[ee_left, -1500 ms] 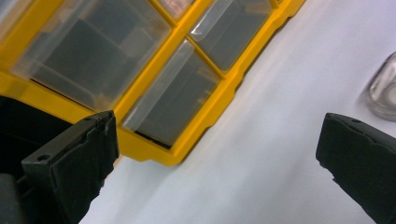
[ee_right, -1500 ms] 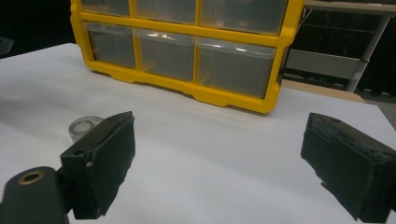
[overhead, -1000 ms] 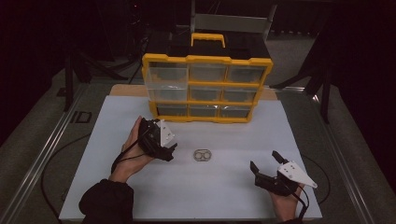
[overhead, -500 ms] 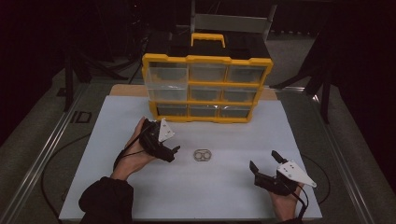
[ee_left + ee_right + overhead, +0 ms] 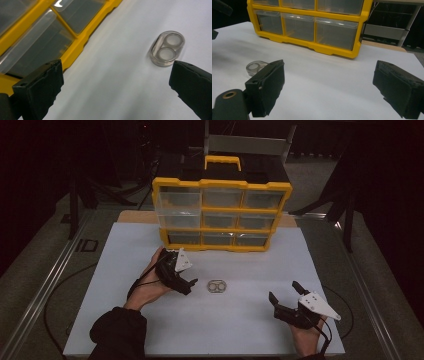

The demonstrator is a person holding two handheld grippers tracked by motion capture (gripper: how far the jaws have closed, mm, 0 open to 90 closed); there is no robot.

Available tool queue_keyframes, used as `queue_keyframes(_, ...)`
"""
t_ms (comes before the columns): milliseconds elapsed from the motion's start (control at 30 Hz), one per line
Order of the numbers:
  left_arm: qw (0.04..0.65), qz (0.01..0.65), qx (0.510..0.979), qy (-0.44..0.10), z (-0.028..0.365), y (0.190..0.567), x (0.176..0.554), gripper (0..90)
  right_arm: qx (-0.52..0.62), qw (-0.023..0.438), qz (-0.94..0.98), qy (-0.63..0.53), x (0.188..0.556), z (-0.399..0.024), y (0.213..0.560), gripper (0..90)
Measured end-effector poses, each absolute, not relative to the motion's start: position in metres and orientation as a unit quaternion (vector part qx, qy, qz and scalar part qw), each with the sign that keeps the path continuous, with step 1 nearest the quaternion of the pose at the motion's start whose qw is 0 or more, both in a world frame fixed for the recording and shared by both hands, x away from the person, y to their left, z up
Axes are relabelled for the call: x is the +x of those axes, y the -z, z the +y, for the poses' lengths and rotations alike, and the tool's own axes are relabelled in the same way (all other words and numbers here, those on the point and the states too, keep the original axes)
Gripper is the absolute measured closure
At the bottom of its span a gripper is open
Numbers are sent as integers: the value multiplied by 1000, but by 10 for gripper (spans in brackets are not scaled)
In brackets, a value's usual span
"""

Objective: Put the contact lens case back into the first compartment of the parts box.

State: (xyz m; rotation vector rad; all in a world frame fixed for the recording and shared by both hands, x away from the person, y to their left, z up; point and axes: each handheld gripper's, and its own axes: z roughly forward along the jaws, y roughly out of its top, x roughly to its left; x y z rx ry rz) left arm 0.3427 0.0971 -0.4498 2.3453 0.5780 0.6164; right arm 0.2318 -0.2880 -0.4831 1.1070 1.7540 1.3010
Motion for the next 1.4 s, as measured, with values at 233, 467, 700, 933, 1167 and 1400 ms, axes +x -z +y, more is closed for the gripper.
queue_keyframes(233,324,223,892,-224,97,450,345,2,427,339,674,-499,232,-289,483,103)
queue_keyframes(467,341,227,893,-186,96,452,356,2,427,338,674,-500,233,-289,484,103)
queue_keyframes(700,344,212,899,-170,92,453,358,1,426,337,674,-501,232,-289,483,103)
queue_keyframes(933,338,204,905,-159,86,454,362,2,426,337,675,-500,233,-288,484,103)
queue_keyframes(1167,327,191,913,-153,79,456,363,2,426,337,675,-499,233,-288,484,103)
queue_keyframes(1400,327,182,916,-145,72,457,365,2,424,335,677,-500,233,-286,484,103)
